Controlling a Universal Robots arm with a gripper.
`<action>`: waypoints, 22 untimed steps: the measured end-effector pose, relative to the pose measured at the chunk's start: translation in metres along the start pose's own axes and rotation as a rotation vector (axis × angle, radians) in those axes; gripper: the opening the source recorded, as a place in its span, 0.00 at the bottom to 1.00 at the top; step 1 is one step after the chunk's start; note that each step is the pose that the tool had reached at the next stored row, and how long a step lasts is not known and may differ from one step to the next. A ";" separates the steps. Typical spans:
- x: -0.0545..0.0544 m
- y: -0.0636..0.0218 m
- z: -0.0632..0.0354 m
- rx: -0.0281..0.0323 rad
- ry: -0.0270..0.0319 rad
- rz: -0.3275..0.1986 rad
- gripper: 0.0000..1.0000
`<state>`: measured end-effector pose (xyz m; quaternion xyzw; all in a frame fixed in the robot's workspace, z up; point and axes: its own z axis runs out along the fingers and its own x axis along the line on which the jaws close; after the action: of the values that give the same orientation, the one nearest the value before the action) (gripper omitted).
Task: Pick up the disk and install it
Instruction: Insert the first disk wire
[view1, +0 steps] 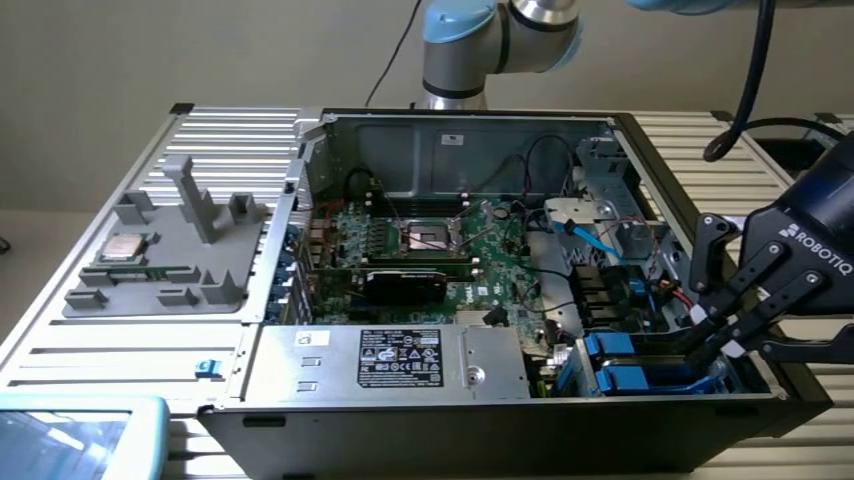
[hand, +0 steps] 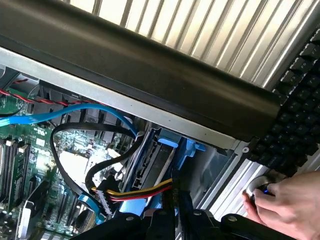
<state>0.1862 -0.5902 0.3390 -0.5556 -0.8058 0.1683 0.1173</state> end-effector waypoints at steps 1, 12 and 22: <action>0.000 0.0000 0.0000 0.0016 0.0004 0.011 0.16; 0.000 -0.0001 -0.0001 0.0215 -0.0187 0.106 0.16; 0.000 0.0002 0.0002 0.0255 0.0387 0.233 0.16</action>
<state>0.1863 -0.5902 0.3387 -0.6472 -0.7310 0.1802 0.1195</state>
